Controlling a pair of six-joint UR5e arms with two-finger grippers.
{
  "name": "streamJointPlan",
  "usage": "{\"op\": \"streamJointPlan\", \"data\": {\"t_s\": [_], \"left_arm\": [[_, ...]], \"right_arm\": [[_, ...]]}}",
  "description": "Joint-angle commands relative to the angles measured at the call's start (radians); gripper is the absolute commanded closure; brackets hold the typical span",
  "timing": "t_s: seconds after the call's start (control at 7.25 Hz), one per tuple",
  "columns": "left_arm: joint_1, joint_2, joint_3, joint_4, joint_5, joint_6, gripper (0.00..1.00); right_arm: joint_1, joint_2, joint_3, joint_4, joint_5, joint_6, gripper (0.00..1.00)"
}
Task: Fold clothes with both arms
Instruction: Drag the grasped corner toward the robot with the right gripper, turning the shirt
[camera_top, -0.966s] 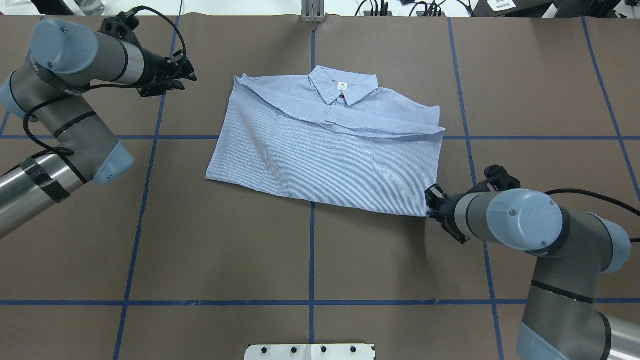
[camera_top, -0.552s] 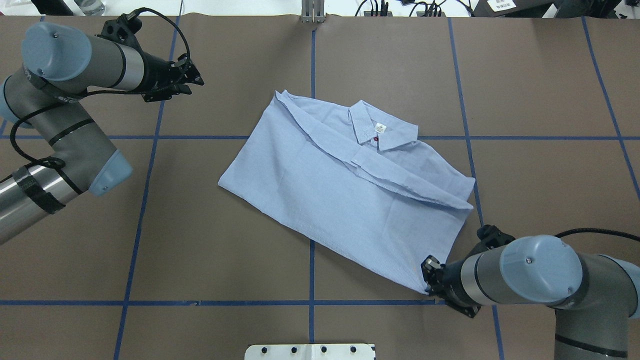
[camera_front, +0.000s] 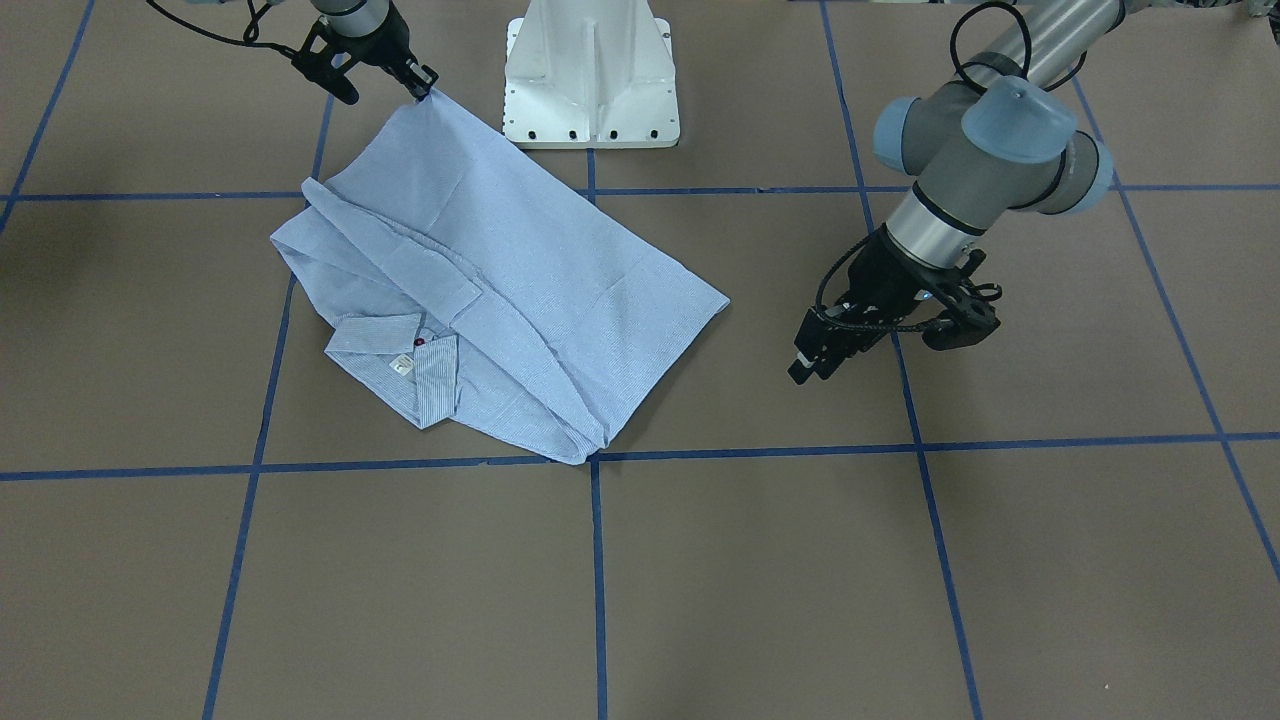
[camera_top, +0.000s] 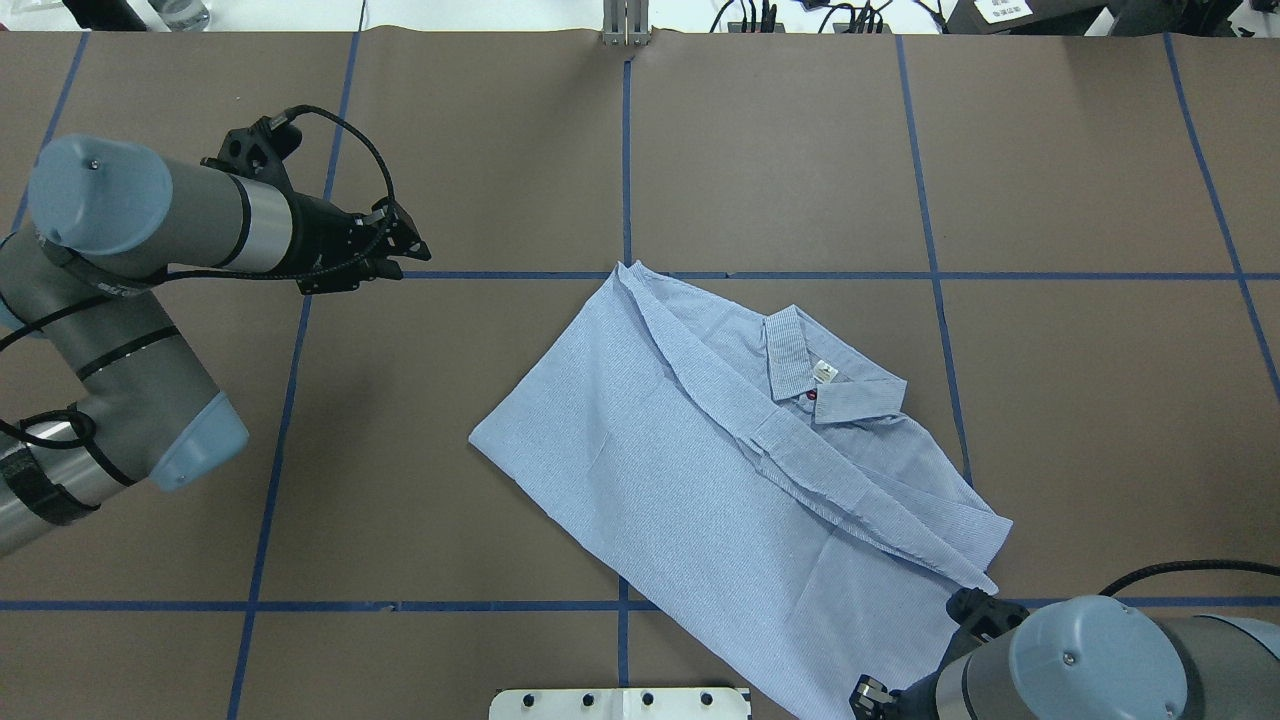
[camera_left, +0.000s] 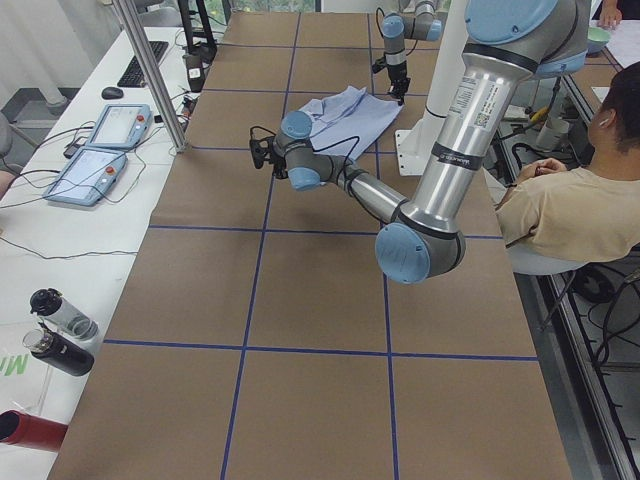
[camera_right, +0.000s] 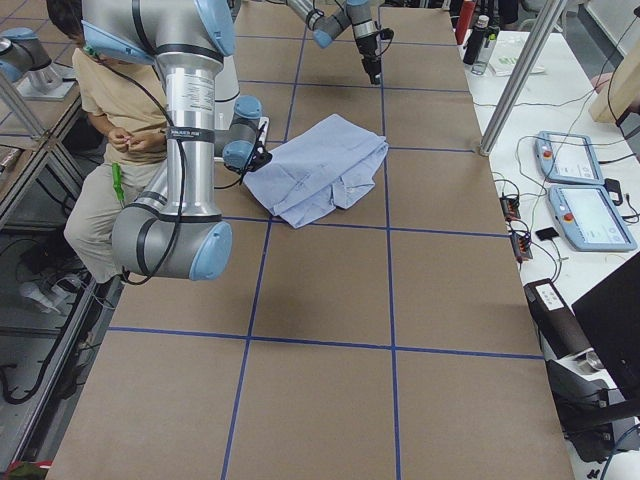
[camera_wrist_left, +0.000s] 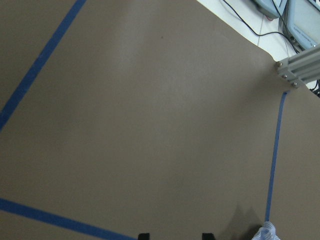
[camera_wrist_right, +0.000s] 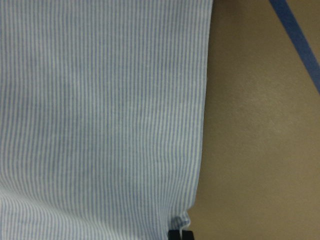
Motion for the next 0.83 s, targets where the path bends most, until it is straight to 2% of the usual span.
{"op": "streamJointPlan", "data": {"t_s": [0.0, 0.14, 0.28, 0.55, 0.69], "left_arm": [[0.076, 0.01, -0.087, 0.079, 0.001, -0.064, 0.5], [0.124, 0.01, -0.101, 0.105, 0.013, -0.114, 0.47], [0.151, 0.031, -0.1, 0.107, 0.021, -0.131, 0.47], [0.223, 0.051, -0.098, 0.107, 0.064, -0.224, 0.45], [0.28, 0.045, -0.083, 0.107, 0.087, -0.275, 0.45]], "right_arm": [[-0.008, -0.042, 0.064, 0.001, 0.001, 0.001, 0.0], [0.081, -0.052, 0.107, 0.001, 0.005, 0.0, 0.0], [0.213, -0.041, 0.104, 0.002, 0.016, -0.014, 0.0], [0.429, 0.084, 0.001, 0.007, 0.017, -0.077, 0.0], [0.473, 0.133, -0.065, 0.01, 0.005, -0.113, 0.0]]}}
